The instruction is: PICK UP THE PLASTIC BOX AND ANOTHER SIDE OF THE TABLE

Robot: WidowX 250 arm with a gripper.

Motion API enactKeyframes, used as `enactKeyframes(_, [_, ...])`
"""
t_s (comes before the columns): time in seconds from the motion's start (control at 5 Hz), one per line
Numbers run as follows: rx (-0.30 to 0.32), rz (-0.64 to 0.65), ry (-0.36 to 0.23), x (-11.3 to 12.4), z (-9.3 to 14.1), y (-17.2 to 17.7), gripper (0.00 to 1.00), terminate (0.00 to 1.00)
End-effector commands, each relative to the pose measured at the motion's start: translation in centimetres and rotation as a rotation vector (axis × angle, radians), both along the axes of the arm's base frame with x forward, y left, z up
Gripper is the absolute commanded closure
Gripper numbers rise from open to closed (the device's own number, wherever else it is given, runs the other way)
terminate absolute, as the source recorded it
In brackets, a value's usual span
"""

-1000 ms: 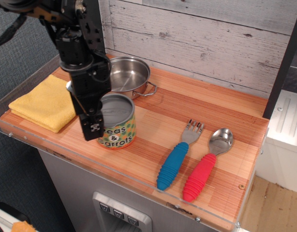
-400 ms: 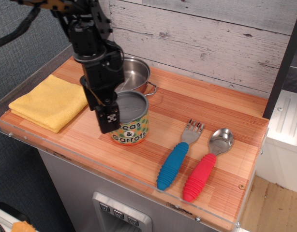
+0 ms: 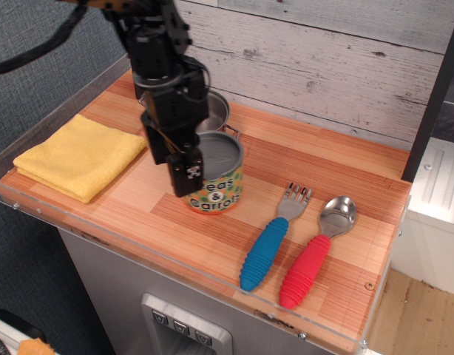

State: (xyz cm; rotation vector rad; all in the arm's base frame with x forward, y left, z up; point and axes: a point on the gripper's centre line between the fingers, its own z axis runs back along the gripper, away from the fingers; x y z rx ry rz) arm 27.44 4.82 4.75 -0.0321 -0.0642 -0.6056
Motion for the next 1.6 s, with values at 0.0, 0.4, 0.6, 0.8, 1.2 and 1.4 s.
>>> enactKeyframes(0.0, [-0.002, 0.005, -0.04, 1.9, 0.8, -1.1, 0.0, 0.0])
enactKeyframes(0.4, [0.004, 0.024, -0.052, 3.3, 0.6, -2.2, 0.0, 0.0])
enactKeyframes(0.6, [0.004, 0.035, -0.056, 4.0, 0.7, -2.4, 0.0, 0.0])
enactKeyframes(0.8, [0.007, 0.036, -0.065, 4.8, 0.8, -2.7, 0.0, 0.0])
enactKeyframes(1.2, [-0.022, 0.018, -0.09, 6.3, 1.1, -3.6, 0.0, 0.0])
enactKeyframes(1.4, [-0.029, 0.015, -0.1, 7.2, 1.0, -4.4, 0.0, 0.0])
